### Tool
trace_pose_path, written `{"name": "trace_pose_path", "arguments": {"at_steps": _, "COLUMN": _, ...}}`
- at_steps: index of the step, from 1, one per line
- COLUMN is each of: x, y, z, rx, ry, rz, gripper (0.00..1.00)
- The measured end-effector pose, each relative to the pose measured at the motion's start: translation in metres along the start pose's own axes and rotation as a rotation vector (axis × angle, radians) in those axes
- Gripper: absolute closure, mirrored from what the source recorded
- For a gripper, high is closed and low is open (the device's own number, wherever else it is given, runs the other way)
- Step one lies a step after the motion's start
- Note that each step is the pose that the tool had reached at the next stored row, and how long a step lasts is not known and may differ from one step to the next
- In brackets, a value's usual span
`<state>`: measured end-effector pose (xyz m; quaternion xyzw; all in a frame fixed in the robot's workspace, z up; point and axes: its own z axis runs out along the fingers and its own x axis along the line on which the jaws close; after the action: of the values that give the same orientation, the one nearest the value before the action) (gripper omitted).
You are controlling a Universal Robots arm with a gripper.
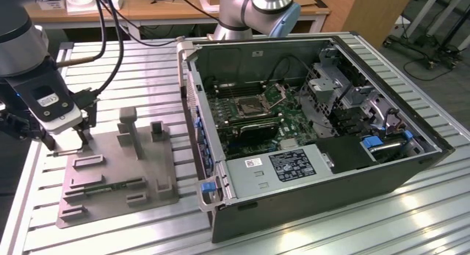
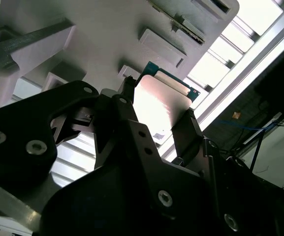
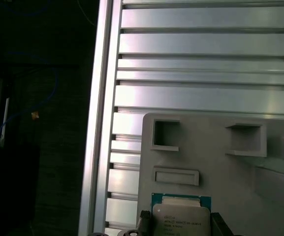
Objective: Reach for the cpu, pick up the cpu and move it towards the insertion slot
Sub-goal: 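Pick up the cpu and move it towards the insertion slot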
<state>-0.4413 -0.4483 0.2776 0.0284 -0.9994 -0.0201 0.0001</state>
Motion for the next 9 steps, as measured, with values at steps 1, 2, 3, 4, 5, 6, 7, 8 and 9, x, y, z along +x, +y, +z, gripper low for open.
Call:
{"name": "trace_pose_path", "arguments": {"at_steps": 1, "x": 0.0, "y": 0.0, "z": -0.0004, "rx": 0.0, "ry": 0.0, "rz": 0.0, "gripper": 0.45}}
{"name": "trace_pose_path", "arguments": {"at_steps": 2, "x": 0.0, "y": 0.0, "z": -0.0004, "rx": -0.0001, "ry": -0.0002, "rz": 0.0, "gripper": 0.45}}
{"name": "trace_pose_path", "arguments": {"at_steps": 3, "x": 0.0, "y": 0.0, "z": -0.0005, "rx": -0.0001, "ry": -0.0002, "rz": 0.0, "gripper": 0.45}}
{"name": "trace_pose_path", "arguments": {"at_steps": 4, "x": 0.0, "y": 0.0, "z": -0.0007, "rx": -0.0002, "ry": -0.0002, "rz": 0.0, "gripper": 0.45}}
{"name": "trace_pose_path", "arguments": {"at_steps": 5, "x": 0.0, "y": 0.0, "z": -0.0009, "rx": 0.0, "ry": 0.0, "rz": 0.0, "gripper": 0.45}}
{"name": "trace_pose_path", "arguments": {"at_steps": 6, "x": 0.0, "y": 0.0, "z": -0.001, "rx": 0.0, "ry": -0.0001, "rz": 0.0, "gripper": 0.45}}
{"name": "trace_pose_path", "arguments": {"at_steps": 7, "x": 0.0, "y": 0.0, "z": -0.0011, "rx": -0.0001, "ry": -0.0001, "rz": 0.0, "gripper": 0.45}}
{"name": "trace_pose_path", "arguments": {"at_steps": 8, "x": 0.0, "y": 0.0001, "z": -0.0012, "rx": 0.0, "ry": -0.0001, "rz": 0.0, "gripper": 0.45}}
{"name": "trace_pose_path", "arguments": {"at_steps": 9, "x": 0.0, "y": 0.0001, "z": -0.0015, "rx": 0.0, "ry": 0.0, "rz": 0.0, "gripper": 0.45}}
